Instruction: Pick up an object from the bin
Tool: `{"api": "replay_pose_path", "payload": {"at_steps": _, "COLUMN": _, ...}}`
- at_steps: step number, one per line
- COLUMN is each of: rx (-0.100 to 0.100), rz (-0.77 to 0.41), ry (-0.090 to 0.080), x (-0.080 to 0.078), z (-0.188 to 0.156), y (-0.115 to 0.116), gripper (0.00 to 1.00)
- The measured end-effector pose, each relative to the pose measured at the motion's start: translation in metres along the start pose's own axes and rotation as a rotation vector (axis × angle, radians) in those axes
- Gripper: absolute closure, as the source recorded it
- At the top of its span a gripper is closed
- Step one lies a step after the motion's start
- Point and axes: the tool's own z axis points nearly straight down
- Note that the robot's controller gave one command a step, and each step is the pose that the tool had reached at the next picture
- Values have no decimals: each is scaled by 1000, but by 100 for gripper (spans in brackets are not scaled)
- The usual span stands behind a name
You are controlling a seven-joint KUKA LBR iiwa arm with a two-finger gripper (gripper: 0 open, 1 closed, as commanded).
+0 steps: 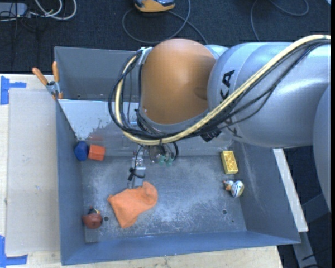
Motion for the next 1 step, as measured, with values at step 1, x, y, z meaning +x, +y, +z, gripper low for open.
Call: {"api": "replay_pose_path", "payload": {"at_steps": 1, "rx": -3, "rz": -54, "ry": -5, "x": 6, "z": 22, "y": -15, "gripper": 0}}
